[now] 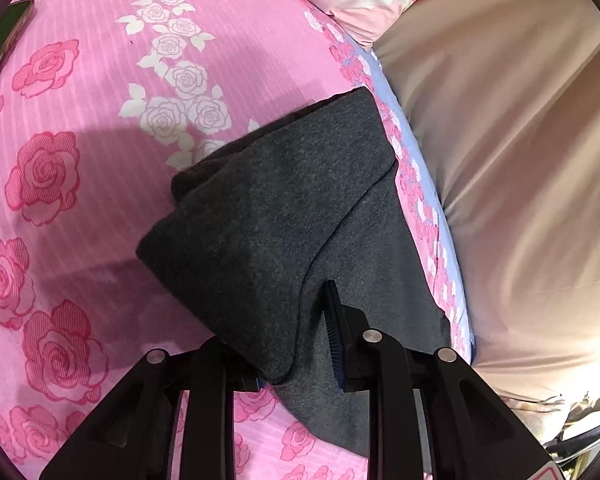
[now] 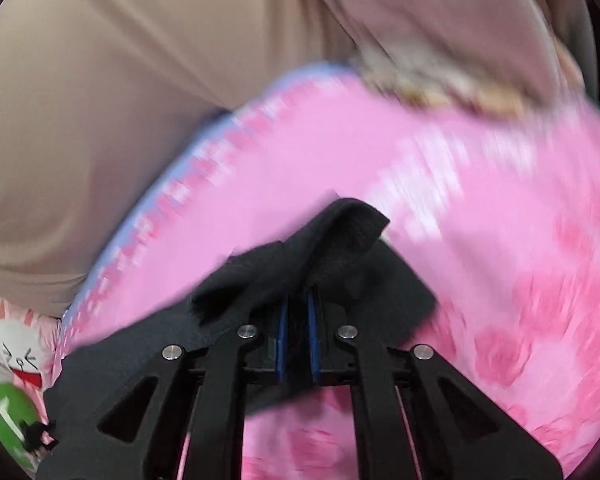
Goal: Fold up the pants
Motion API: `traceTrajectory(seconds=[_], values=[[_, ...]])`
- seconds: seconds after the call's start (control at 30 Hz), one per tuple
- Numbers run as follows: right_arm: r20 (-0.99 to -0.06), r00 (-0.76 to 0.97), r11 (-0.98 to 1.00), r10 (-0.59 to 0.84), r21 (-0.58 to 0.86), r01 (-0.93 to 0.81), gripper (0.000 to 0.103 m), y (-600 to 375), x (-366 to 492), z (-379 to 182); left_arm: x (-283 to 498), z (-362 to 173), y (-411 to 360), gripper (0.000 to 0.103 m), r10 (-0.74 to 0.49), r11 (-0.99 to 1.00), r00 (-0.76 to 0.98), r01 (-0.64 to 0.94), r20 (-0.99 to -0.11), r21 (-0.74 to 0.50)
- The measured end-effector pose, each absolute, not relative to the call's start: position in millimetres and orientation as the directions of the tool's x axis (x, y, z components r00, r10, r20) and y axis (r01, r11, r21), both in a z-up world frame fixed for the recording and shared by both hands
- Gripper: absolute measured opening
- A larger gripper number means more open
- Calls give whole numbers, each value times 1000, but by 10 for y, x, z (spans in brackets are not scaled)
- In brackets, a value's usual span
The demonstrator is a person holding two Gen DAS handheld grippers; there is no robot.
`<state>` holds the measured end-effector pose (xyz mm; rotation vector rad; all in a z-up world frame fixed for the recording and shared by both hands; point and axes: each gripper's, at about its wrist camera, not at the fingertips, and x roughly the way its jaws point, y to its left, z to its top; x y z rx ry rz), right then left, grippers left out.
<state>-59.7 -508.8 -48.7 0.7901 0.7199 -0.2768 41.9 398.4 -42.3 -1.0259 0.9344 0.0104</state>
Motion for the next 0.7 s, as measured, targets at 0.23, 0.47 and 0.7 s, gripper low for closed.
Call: traceTrajectory(seconds=[0.23,0.47,0.7], values=[[-699,714,709,39,523,473,8,-5045,-468,-466,476,-325,3915,8,-337,623,635,-402,-695,-671],[-647,762,727,8,527,440,9,-5112,-399,-155,727,122,3847,7,-227,729,684,-353,-694,-587],[-714,698,669,-61,490,559,48,-5183,-725,-374,600,-311,4027,13,-281,674,659,-382,-697,-633]])
